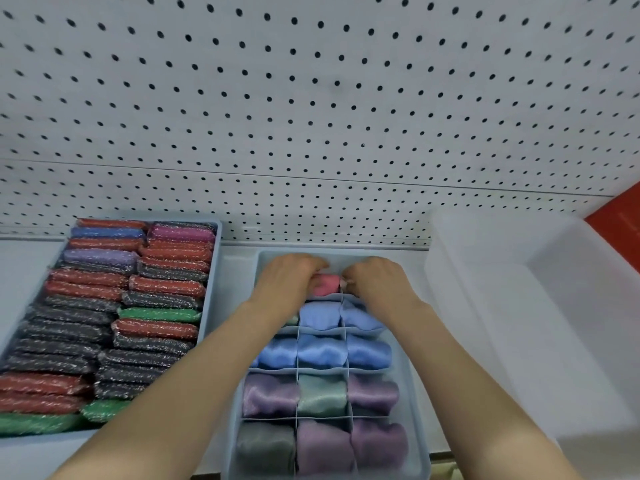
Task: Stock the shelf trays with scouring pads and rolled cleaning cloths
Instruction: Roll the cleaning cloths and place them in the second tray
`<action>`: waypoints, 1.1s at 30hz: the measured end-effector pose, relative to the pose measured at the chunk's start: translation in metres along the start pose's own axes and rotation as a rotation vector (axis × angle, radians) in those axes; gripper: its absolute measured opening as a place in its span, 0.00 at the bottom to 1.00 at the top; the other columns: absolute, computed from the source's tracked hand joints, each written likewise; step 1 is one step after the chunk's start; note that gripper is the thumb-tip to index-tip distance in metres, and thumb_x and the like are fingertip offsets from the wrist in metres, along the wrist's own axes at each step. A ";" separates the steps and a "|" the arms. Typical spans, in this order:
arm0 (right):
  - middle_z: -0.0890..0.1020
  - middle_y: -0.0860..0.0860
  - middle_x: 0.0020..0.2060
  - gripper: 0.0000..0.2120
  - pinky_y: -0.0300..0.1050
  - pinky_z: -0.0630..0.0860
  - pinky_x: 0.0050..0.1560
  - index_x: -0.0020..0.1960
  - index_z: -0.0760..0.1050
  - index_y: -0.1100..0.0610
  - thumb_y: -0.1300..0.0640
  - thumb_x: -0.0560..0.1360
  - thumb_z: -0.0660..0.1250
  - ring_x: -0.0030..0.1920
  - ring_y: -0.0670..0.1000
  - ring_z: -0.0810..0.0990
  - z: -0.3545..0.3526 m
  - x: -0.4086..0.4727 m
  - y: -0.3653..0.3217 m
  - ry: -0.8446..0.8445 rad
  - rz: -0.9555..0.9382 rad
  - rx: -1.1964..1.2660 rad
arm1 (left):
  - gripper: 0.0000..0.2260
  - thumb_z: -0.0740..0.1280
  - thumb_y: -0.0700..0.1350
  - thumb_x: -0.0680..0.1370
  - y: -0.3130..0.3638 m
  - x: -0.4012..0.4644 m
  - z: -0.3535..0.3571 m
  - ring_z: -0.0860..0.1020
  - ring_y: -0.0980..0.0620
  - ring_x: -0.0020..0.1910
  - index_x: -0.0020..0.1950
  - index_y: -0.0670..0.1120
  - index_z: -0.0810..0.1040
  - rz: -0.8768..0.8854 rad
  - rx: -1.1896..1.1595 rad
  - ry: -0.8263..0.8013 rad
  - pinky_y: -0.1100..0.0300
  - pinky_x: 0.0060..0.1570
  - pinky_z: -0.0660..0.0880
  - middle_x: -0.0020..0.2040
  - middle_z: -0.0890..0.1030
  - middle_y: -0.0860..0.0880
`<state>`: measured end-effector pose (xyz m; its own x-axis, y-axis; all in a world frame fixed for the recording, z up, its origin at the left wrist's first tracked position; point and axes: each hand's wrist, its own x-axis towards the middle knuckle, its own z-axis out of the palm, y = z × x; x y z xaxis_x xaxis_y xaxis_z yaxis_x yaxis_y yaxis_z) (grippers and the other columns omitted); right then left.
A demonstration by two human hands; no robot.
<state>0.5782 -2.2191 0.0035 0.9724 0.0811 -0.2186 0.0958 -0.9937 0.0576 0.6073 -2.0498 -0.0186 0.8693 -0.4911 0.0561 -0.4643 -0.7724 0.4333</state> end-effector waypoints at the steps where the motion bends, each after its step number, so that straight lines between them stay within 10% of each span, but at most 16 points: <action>1: 0.82 0.54 0.51 0.11 0.44 0.71 0.46 0.58 0.79 0.49 0.54 0.76 0.65 0.54 0.58 0.79 -0.002 -0.002 0.003 0.024 0.019 0.060 | 0.15 0.70 0.44 0.76 -0.005 -0.004 -0.006 0.79 0.43 0.57 0.62 0.49 0.80 0.012 0.003 0.073 0.55 0.52 0.72 0.57 0.82 0.48; 6: 0.82 0.49 0.58 0.16 0.46 0.72 0.55 0.66 0.76 0.44 0.52 0.79 0.62 0.58 0.56 0.79 0.000 -0.005 -0.011 0.155 -0.037 0.261 | 0.16 0.76 0.33 0.65 -0.036 -0.024 -0.026 0.80 0.40 0.45 0.51 0.43 0.83 0.091 0.197 0.098 0.52 0.40 0.76 0.45 0.83 0.44; 13: 0.83 0.53 0.45 0.05 0.46 0.71 0.43 0.50 0.78 0.51 0.53 0.76 0.65 0.48 0.58 0.80 0.011 0.011 -0.029 0.059 -0.098 0.271 | 0.11 0.65 0.37 0.76 -0.023 -0.012 -0.017 0.75 0.47 0.56 0.55 0.49 0.77 0.038 0.588 -0.173 0.57 0.41 0.65 0.52 0.79 0.50; 20: 0.84 0.50 0.47 0.09 0.48 0.75 0.48 0.54 0.81 0.48 0.54 0.76 0.67 0.49 0.56 0.80 0.016 0.007 -0.026 0.093 -0.087 0.451 | 0.10 0.64 0.37 0.77 -0.023 -0.012 -0.014 0.75 0.47 0.54 0.56 0.48 0.77 0.035 0.518 -0.143 0.58 0.41 0.66 0.51 0.79 0.50; 25: 0.85 0.47 0.48 0.09 0.43 0.74 0.49 0.54 0.83 0.49 0.55 0.74 0.70 0.50 0.51 0.81 0.014 -0.021 -0.018 0.330 -0.123 0.492 | 0.17 0.80 0.38 0.59 -0.034 -0.039 -0.017 0.77 0.49 0.38 0.43 0.50 0.81 0.139 0.409 0.008 0.57 0.29 0.75 0.38 0.78 0.53; 33: 0.85 0.47 0.46 0.10 0.44 0.76 0.42 0.49 0.82 0.51 0.54 0.68 0.72 0.47 0.53 0.81 0.030 -0.032 -0.041 0.242 -0.214 0.217 | 0.17 0.82 0.40 0.47 -0.008 -0.053 -0.007 0.78 0.50 0.28 0.28 0.50 0.79 0.163 0.487 -0.085 0.64 0.23 0.70 0.29 0.78 0.53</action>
<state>0.5372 -2.1836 -0.0215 0.9600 0.2780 0.0339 0.2795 -0.9436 -0.1776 0.5663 -2.0142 -0.0187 0.7717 -0.6360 0.0059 -0.6351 -0.7711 -0.0454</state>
